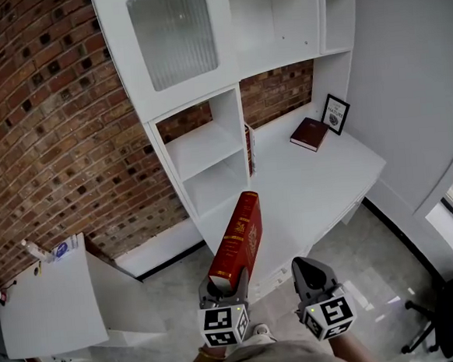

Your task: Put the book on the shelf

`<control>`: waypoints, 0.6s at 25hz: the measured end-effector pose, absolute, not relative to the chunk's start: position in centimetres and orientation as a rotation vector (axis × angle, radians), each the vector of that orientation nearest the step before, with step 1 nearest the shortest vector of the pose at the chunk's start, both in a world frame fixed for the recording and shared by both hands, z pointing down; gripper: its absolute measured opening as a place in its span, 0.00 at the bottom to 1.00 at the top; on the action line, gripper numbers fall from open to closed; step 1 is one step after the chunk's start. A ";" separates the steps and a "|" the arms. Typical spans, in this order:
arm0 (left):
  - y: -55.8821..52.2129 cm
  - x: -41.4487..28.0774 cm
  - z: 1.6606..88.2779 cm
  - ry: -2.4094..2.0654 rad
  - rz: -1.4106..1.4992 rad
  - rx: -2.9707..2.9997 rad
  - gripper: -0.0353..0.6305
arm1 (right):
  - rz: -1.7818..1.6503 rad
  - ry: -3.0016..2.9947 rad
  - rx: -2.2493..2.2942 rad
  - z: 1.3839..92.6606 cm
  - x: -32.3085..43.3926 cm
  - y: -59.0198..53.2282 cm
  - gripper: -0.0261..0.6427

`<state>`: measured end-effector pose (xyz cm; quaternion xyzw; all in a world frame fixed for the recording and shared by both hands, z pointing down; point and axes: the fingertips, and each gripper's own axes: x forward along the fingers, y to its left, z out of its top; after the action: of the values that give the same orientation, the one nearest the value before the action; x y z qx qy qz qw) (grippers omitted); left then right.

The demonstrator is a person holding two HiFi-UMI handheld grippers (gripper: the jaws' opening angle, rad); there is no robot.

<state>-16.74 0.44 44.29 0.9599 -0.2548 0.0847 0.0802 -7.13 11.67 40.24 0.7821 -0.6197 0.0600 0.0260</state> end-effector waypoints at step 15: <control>-5.1 -17.5 44.8 -0.795 0.264 2.855 0.41 | 0.171 -1.943 2.403 40.3 -7.2 5.9 0.05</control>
<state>-17.45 -5.09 44.85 0.9562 -0.2663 0.0885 0.0828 -7.17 5.93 40.27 0.7762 -0.6276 0.0553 0.0233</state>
